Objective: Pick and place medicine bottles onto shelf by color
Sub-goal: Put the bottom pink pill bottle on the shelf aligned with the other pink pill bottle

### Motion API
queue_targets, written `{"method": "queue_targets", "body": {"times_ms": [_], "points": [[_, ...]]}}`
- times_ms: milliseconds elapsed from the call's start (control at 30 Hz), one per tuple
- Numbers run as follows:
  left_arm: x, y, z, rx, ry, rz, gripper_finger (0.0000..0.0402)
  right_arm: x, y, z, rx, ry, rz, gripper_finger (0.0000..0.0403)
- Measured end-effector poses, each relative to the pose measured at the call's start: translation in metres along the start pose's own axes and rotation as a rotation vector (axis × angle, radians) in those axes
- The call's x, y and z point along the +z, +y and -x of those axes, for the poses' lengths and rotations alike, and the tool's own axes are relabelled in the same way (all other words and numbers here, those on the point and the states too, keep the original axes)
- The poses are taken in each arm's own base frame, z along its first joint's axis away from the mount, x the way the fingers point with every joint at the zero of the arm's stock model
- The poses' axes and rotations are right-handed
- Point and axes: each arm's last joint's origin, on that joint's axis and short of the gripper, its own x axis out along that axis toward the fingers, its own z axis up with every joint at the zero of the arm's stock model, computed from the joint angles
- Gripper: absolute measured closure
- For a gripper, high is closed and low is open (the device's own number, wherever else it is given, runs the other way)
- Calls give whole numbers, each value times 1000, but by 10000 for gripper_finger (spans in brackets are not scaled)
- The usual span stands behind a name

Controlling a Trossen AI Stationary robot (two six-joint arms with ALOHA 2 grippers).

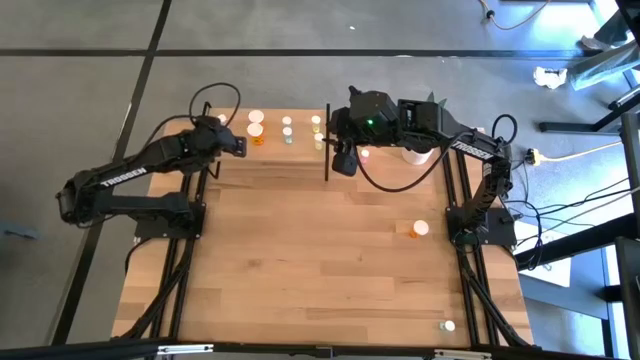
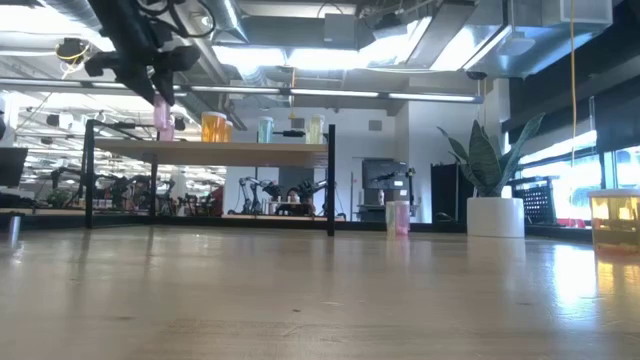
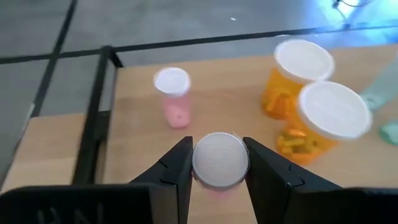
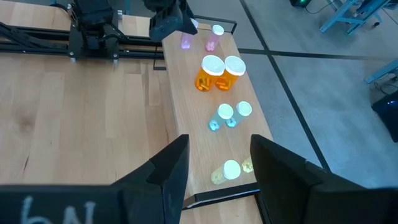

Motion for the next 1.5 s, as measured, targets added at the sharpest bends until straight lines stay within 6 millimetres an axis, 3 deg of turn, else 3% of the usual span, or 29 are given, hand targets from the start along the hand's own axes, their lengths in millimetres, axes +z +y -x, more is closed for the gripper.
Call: {"method": "queue_targets", "body": {"times_ms": [433, 933, 1500], "points": [[6, 12, -9, 87, 11, 46, 289, 0, 0, 0, 0, 0, 0, 231], [3, 1, -22, 122, 44, 5, 289, 2, 0, 0, -3, -21, -6, 231], [4, 3, -26, 143, 40, 26, 289, 3, -1, 0, -5, -28, -8, 231]]}}
